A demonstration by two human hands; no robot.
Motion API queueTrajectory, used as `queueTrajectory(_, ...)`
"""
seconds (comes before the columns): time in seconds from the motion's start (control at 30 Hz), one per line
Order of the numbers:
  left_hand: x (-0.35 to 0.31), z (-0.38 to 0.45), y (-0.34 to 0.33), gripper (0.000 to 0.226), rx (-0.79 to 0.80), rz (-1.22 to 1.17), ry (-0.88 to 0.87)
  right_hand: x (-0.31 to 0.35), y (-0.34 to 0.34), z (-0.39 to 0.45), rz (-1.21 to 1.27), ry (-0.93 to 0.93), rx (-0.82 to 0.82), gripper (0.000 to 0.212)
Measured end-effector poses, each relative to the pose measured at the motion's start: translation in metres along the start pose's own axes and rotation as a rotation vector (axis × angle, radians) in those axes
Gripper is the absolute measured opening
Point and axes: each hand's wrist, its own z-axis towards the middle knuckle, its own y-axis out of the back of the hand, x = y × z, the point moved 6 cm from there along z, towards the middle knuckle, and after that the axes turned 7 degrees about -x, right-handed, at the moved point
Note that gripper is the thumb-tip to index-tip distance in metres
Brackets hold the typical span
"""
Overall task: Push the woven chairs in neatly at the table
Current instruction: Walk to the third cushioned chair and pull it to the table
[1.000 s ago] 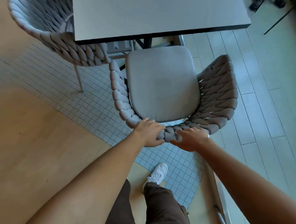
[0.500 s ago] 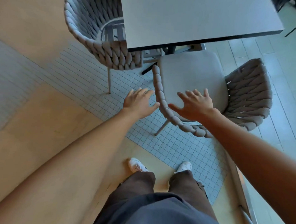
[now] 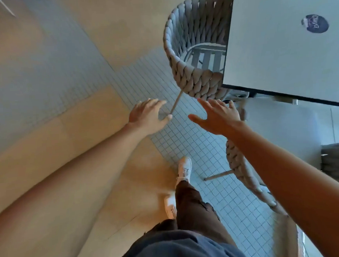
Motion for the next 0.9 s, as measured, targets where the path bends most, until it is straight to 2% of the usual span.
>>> queueTrajectory(0.17,0.062,0.039,0.024,0.072,-0.018,0.030,0.087,0.034,0.016,0.081,-0.005,0.103,-0.010,0.099)
queueTrajectory(0.47,0.139,0.147,0.071,0.076,-0.089,0.036,0.168,0.050,0.058,0.237,-0.052,0.211,-0.040,0.100)
queueTrajectory(0.6,0.149,0.188,0.080,0.082,-0.058,0.074,0.152,0.057,0.075,0.288,-0.049,0.233,-0.024,0.103)
queueTrajectory(0.9,0.200,0.271,0.109,0.085,-0.098,0.107,0.083,0.081,0.108,0.386,-0.048,0.207,0.005,0.107)
